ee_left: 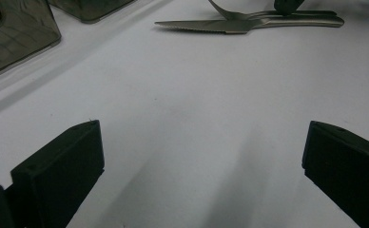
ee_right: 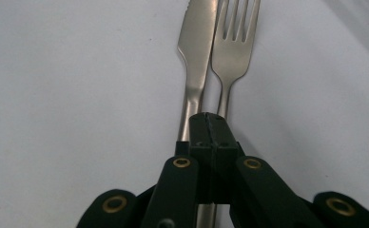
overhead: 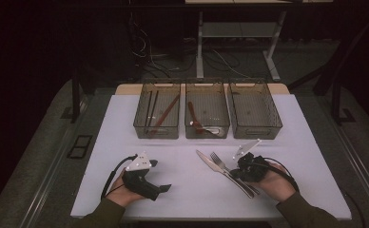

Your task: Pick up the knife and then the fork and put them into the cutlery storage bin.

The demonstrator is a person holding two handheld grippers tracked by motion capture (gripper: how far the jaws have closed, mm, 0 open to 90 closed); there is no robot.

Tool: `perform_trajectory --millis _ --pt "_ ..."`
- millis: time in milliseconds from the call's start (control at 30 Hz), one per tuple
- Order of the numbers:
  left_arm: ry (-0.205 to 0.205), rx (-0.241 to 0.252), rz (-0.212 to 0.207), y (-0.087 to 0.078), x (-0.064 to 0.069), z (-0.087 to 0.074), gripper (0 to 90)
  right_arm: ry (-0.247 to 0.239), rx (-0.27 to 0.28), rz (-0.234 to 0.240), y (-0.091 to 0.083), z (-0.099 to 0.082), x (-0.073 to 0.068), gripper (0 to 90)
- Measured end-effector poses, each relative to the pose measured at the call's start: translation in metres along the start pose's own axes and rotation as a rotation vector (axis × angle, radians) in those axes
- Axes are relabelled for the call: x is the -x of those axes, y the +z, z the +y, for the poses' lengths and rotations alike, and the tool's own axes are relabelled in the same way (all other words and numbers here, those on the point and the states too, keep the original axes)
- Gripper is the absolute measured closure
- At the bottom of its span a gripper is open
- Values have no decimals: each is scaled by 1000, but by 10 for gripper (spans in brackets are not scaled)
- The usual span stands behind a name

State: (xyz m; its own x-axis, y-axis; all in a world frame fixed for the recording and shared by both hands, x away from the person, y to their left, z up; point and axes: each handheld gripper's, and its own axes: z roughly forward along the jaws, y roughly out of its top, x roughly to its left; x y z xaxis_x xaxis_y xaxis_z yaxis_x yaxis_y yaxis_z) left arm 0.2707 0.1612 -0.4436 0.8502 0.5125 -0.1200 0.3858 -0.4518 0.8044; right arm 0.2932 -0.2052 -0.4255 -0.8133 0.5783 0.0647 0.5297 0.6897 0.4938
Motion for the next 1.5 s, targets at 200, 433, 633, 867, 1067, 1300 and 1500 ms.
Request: perform_trajectory --millis 200,433,633,867,1067,1300,1500 --pt "0 0 0 0 0 0 0 10 1 -15 -1 -2 5 895" --pt "4 -4 -1 0 0 0 0 18 14 -28 -2 -4 13 895" --pt "4 -4 -3 1 0 0 0 16 18 -21 -2 -4 17 895" --pt "3 -5 -3 1 0 0 0 -23 6 -6 -13 10 25 800" --pt "3 -5 -4 1 0 0 0 -77 -105 6 -4 27 29 739" --pt "0 -2 -4 1 0 0 0 -125 -224 -2 8 36 27 747" --pt "2 -2 -3 1 0 0 0 -139 -313 16 12 44 25 755"
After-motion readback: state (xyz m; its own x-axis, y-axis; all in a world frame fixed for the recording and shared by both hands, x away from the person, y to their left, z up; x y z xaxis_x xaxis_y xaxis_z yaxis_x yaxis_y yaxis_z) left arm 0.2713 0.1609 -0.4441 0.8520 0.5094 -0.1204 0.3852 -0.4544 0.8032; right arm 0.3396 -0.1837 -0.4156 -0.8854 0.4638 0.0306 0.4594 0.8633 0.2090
